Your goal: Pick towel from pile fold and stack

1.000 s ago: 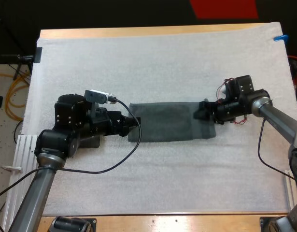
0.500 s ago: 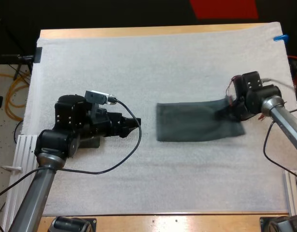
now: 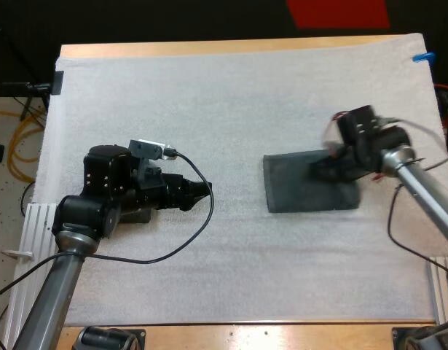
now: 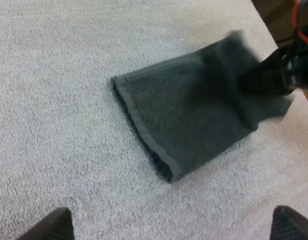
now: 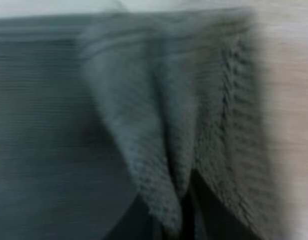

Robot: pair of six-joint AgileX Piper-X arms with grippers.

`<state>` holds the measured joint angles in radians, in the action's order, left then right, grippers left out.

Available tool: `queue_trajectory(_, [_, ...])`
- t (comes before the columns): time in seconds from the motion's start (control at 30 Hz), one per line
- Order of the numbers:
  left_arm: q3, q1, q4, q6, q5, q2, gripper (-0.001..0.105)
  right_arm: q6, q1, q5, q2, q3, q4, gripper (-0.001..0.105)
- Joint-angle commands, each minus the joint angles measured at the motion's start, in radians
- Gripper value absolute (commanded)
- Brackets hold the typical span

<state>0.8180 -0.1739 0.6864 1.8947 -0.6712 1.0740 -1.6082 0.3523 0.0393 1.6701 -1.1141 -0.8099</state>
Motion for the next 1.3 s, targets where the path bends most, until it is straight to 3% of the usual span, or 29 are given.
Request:
queue_trajectory(0.0, [0.005,0.0,0.001,-0.003,0.006,-0.005,0.075,0.049,0.025,0.102,0.013,-0.006,0.038,0.001])
queue_trajectory(0.3, [0.005,0.0,0.001,-0.003,0.004,-0.005,0.075,0.31,0.1,0.263,0.129,-0.006,0.249,0.001])
queue_trajectory(0.53, [0.005,0.0,0.001,-0.003,0.004,-0.005,0.075,0.354,0.1,0.281,0.148,-0.006,0.282,0.006])
queue_trajectory(0.63, [0.005,0.0,0.001,-0.003,0.004,-0.005,0.075,0.354,0.1,0.308,0.148,-0.008,0.282,0.027])
queue_trajectory(0.7, [0.005,0.0,0.001,-0.01,0.004,-0.005,0.075,0.351,0.1,0.365,0.148,-0.009,0.295,0.055])
queue_trajectory(0.8, [0.005,0.0,0.001,-0.011,0.006,-0.005,0.075,0.329,0.1,0.462,0.144,-0.009,0.329,0.086])
queue_trajectory(0.87, [0.005,0.0,0.001,-0.014,0.006,-0.005,0.075,0.325,0.101,0.522,0.141,-0.009,0.336,0.091])
queue_trajectory(1.0, [0.005,0.0,-0.005,-0.014,0.009,-0.005,0.075,0.325,0.114,0.615,0.141,-0.009,0.337,0.09])
queue_trajectory(1.27, [0.005,0.0,-0.011,-0.014,0.02,-0.005,0.075,0.325,0.13,0.655,0.136,-0.009,0.382,0.09])
